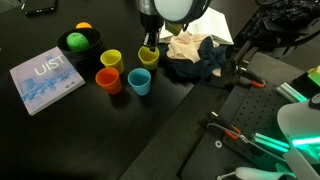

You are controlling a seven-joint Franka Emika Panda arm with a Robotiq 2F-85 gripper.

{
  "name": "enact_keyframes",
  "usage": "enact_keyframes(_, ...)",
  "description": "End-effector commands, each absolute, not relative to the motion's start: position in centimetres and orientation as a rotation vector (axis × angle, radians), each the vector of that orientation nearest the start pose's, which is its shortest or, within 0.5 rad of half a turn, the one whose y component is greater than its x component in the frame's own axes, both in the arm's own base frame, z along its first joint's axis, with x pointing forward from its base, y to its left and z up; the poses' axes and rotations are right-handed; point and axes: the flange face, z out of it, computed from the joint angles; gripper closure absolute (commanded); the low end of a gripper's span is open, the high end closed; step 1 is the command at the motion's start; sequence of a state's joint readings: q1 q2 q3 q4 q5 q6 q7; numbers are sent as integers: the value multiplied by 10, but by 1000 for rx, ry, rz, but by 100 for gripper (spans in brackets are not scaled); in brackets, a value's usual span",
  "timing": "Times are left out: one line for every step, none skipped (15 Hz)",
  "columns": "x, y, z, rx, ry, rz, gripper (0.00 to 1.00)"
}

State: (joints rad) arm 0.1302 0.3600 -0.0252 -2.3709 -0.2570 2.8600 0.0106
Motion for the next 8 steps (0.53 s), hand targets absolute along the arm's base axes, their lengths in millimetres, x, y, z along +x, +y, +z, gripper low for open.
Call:
enact_keyframes(521,73,210,-3151,-530,-232,99)
enact_keyframes(523,75,217,-3145,-527,-241,99)
enact_keyframes(525,78,226,-3132,-521,-252,99)
enact_keyframes(528,81,235,-3119,-511,-252,99)
enact_keyframes(531,83,244,-3106,-499,-250,99)
enact_keyframes(535,85,255,-3096,-490,-257,99)
enact_keyframes(539,84,265,-3089,-478,-262,99)
enact_keyframes(542,84,274,-3082,-467,-267,99)
